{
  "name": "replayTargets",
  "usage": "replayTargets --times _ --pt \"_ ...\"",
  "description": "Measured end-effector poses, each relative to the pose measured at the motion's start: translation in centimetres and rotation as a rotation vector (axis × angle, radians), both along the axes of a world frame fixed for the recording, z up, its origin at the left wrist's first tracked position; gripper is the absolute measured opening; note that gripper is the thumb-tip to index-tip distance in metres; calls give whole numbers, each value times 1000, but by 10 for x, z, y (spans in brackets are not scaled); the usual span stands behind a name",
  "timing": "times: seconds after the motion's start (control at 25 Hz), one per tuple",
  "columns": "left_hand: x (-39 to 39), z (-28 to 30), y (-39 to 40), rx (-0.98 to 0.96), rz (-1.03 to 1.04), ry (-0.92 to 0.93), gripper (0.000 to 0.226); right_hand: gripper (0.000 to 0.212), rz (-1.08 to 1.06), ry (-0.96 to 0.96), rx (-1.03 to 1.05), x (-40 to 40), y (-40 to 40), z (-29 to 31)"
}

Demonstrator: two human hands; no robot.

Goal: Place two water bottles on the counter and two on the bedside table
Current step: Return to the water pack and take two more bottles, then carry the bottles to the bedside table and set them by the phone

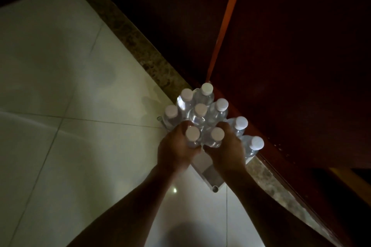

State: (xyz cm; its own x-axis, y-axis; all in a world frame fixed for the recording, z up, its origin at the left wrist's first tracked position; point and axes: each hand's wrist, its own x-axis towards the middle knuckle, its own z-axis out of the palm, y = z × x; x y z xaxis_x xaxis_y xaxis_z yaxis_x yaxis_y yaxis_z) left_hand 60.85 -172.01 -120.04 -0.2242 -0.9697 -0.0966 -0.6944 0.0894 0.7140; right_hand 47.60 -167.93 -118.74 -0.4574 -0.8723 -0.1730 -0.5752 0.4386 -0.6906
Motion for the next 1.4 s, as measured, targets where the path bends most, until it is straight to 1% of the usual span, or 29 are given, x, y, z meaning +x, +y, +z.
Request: replayTargets --times 0.04,0.12,0.16,0.24,0.32,0.4,0.48,0.52,0.56,0.6,0.68,0.72,0.8,0.84,0.92,1.0,1.08,1.2,1.28,1.32,1.4 --pt "5 23 0 -17 -37 0 50 51 5 -10 10 -2 1 23" --pt "11 94 0 -16 -102 43 57 52 -1 -14 -29 -7 4 91" --pt "13 140 -4 -30 -124 76 61 50 -10 -47 -88 -11 3 136" --pt "14 246 -13 -60 -144 148 62 48 -26 -128 -187 -19 -8 242" --pt "10 373 -24 -69 -116 263 55 48 -43 -190 -263 -30 -23 373" --pt "5 505 -33 -70 -106 425 53 51 -23 -278 -403 -42 -39 504" --pt "-4 648 -40 -48 -140 600 64 56 16 -337 -550 -49 -46 647" --pt "-9 717 -40 -49 -160 709 73 56 36 -339 -633 -51 -48 718" --pt "-13 778 -39 -46 -165 827 77 54 58 -338 -709 -53 -43 782" --pt "-18 838 -34 -58 -161 921 73 52 66 -343 -773 -53 -35 847" --pt "-26 950 -22 -105 -157 1037 60 49 72 -321 -876 -50 -14 966" --pt "-28 999 -13 -95 -194 1093 51 47 79 -283 -920 -48 0 1014" --pt "-34 1073 9 -47 -308 1171 33 44 82 -194 -987 -43 37 1089" --pt "-38 1103 21 -34 -382 1191 27 42 75 -160 -1011 -41 57 1116" --pt "-51 1152 50 15 -578 1191 25 39 38 -110 -1035 -44 104 1157" --pt "-67 1183 83 89 -773 1175 26 35 -13 -133 -1055 -48 155 1181" --pt "-89 1205 124 174 -955 1163 26 34 -144 -126 -1082 -53 214 1196" --pt "-125 1222 196 366 -1195 1132 37 29 -361 -132 -1136 -59 306 1211" --pt "-145 1224 255 464 -1348 1086 41 30 -482 -142 -1175 -60 375 1211" --pt "-155 1223 287 525 -1418 1066 43 34 -535 -138 -1191 -59 411 1210" --pt "-176 1220 357 671 -1569 1034 51 50 -635 -136 -1239 -55 487 1208"
